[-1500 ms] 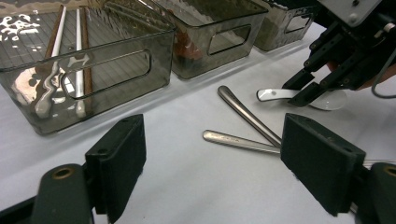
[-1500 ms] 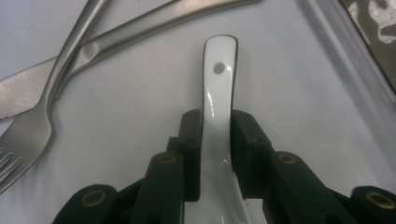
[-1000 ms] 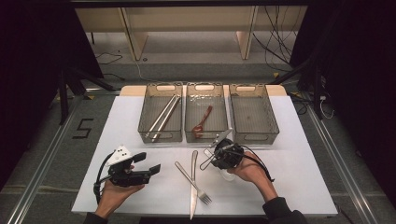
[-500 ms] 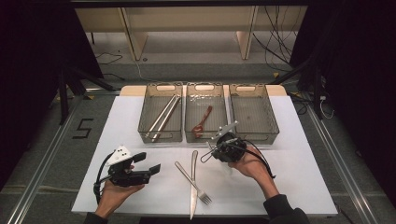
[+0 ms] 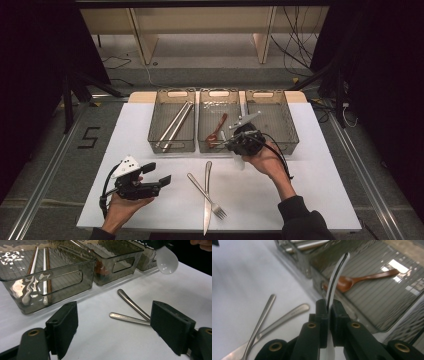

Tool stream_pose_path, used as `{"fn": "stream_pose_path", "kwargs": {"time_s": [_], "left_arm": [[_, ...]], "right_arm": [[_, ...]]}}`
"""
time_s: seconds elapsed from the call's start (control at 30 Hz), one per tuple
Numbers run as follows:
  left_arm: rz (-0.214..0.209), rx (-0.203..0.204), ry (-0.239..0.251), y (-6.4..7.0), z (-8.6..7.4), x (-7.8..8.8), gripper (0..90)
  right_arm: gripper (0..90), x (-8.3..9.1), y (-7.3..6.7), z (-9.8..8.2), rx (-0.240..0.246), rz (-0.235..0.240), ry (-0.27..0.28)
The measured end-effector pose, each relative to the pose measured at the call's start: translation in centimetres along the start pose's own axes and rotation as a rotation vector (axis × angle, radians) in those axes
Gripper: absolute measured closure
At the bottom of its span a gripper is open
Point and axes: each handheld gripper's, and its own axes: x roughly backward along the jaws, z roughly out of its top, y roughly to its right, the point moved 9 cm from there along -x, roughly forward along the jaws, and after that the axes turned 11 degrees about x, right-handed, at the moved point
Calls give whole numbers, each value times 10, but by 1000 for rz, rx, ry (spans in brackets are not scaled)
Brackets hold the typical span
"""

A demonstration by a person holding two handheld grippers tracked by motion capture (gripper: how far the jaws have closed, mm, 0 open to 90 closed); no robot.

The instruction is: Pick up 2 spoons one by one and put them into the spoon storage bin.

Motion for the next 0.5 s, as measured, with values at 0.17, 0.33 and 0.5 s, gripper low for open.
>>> {"fn": "stream_pose_path", "kwargs": {"time_s": [0.17, 0.33, 0.5], "left_arm": [[0, 1, 5, -1, 0, 0, 219], [1, 2, 6, -1, 0, 0, 220], [1, -2, 8, -2, 0, 0, 220]], "right_arm": [[863, 5, 13, 17, -29, -25, 41], [863, 6, 26, 34, -43, -63, 59], [862, 5, 38, 48, -54, -91, 66]]}}
